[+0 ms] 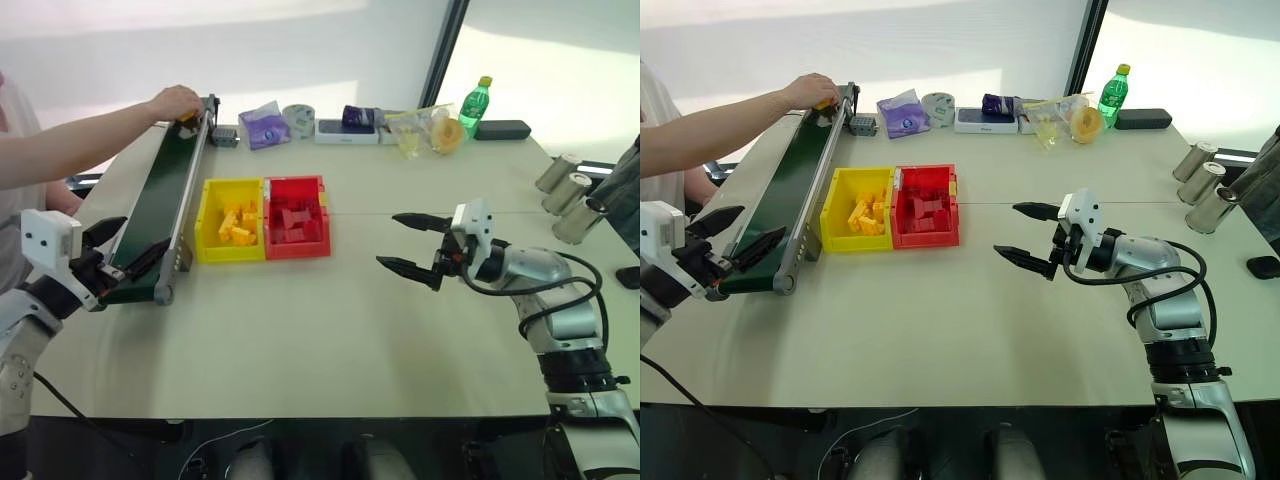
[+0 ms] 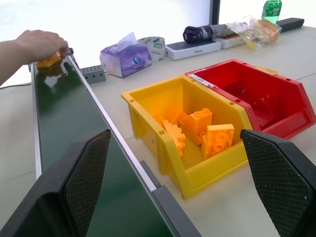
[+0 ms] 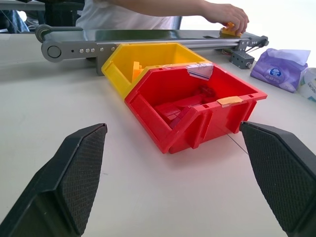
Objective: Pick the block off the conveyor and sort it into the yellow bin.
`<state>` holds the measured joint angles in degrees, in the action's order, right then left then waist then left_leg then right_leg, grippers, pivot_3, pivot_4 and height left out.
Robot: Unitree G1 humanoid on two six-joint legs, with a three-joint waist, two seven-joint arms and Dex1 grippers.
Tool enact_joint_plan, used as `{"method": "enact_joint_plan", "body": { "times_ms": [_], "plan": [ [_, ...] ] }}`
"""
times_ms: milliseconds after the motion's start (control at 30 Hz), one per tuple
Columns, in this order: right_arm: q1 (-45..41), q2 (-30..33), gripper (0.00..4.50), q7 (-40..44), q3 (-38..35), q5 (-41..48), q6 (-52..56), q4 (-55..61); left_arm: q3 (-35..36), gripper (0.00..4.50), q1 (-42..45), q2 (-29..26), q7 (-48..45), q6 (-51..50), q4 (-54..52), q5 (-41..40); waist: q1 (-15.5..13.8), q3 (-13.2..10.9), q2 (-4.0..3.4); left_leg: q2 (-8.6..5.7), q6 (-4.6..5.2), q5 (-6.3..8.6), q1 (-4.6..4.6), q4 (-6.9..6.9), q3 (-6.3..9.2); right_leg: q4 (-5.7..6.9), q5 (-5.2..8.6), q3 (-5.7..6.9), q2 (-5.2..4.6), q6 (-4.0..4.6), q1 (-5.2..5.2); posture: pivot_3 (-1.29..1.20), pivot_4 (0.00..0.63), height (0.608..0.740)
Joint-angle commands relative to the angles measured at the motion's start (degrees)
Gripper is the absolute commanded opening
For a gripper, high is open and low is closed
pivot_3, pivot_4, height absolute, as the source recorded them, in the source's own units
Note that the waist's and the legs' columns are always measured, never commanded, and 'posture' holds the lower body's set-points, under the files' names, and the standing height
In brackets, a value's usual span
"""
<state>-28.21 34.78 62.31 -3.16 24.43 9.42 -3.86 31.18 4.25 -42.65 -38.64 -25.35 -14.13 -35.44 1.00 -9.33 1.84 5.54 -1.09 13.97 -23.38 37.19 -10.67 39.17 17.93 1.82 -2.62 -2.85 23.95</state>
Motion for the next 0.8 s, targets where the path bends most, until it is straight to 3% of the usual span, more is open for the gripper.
{"method": "enact_joint_plan", "body": {
  "times_ms": [33, 567, 800],
  "plan": [
    [-1.19, 0.16, 4.5, -0.32, -0.91, 0.5, -0.36, 1.81, 1.74, 4.43, 0.94, 0.01, 0.47, 2.31, -0.72, 0.21, 0.0, 0.0, 0.0, 0.0, 0.0, 0.0, 0.0, 0.0, 0.0, 0.0, 0.0, 0.0, 0.0, 0.0, 0.0, 0.0, 0.15, 0.74],
    [-1.0, 0.23, 4.5, 0.08, -0.88, 0.51, -0.32, 1.4, 2.93, 4.43, -2.17, 1.79, 1.37, 3.33, -2.83, -0.73, 0.0, 0.0, 0.0, 0.0, 0.0, 0.0, 0.0, 0.0, 0.0, 0.0, 0.0, 0.0, 0.0, 0.0, 0.0, 0.0, 0.15, 0.74],
    [-0.79, 0.32, 4.5, 0.32, -0.75, 0.47, -0.27, 1.55, 6.86, 4.43, -3.69, 7.52, 9.38, 7.43, -5.75, 1.99, 0.02, 0.0, 0.0, 0.01, 0.0, 0.0, 0.0, 0.0, 0.0, 0.0, 0.0, -0.01, 0.0, 0.0, 0.0, 0.0, 0.15, 0.74]
  ]
}}
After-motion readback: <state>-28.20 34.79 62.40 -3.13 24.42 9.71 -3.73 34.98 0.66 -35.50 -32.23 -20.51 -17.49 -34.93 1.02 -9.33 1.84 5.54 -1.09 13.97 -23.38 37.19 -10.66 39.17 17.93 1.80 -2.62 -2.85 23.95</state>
